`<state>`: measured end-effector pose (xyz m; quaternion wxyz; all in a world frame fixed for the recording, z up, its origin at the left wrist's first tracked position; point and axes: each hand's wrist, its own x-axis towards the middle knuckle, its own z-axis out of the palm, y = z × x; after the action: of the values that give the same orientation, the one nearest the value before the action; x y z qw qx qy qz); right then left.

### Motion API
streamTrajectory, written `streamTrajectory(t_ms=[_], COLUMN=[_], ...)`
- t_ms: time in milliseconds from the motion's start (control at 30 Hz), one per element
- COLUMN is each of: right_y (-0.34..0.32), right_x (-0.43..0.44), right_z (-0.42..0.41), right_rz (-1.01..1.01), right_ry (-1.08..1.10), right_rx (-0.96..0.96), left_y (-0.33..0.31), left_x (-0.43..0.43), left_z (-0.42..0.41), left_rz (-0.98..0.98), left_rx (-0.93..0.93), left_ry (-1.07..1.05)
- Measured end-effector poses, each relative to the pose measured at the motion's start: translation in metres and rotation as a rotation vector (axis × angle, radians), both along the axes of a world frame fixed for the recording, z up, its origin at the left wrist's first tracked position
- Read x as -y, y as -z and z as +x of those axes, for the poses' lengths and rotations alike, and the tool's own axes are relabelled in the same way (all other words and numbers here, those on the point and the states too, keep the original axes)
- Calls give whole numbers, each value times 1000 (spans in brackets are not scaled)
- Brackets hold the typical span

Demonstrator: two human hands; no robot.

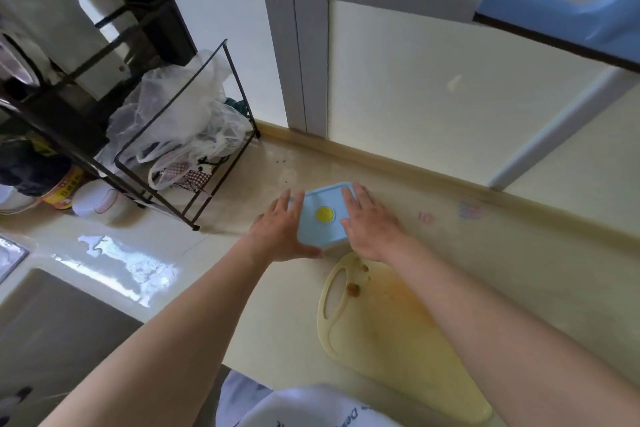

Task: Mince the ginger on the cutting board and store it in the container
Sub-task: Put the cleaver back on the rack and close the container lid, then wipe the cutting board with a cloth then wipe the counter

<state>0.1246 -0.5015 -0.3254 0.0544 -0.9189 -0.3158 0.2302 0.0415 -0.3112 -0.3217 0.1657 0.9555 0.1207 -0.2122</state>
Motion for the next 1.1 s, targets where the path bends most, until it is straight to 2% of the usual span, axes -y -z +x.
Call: streamTrajectory(t_ms=[67, 133, 200, 233, 300, 400, 533, 667, 900, 1100], right_y=[0, 6, 13, 17, 26, 41, 51, 51, 54, 55], right_x=[15, 32, 51, 60, 81, 110, 135, 151, 151, 149], right_z=[-11, -21, -33, -40, -56, -79, -100, -115, -136, -141], right_rz=[103, 199, 217, 194, 122, 12, -67, -114, -189, -168], right_ry=[113, 231, 336, 373, 418, 464, 513, 572, 547, 567], right_rx=[-14, -18, -35, -47, -63, -85, -51, -17, -35, -48], left_y=[-5, -8, -8, -4, 8, 22, 38, 41, 44, 45], left_x=[11, 23, 36, 42, 52, 62, 72, 86, 104, 109], left_z=[-9, -23, -39, -47, -62, -78, -83, -77, -65, -54], left_rz=[-15, -47, -80, -103, -182, -328, -379, -389, -495, -605], left_rx=[105, 291, 460, 480, 395, 145, -1, -7, -31, -67], left_ry=[-23, -70, -91, -85, -88, -211, -301, -397, -720, -837])
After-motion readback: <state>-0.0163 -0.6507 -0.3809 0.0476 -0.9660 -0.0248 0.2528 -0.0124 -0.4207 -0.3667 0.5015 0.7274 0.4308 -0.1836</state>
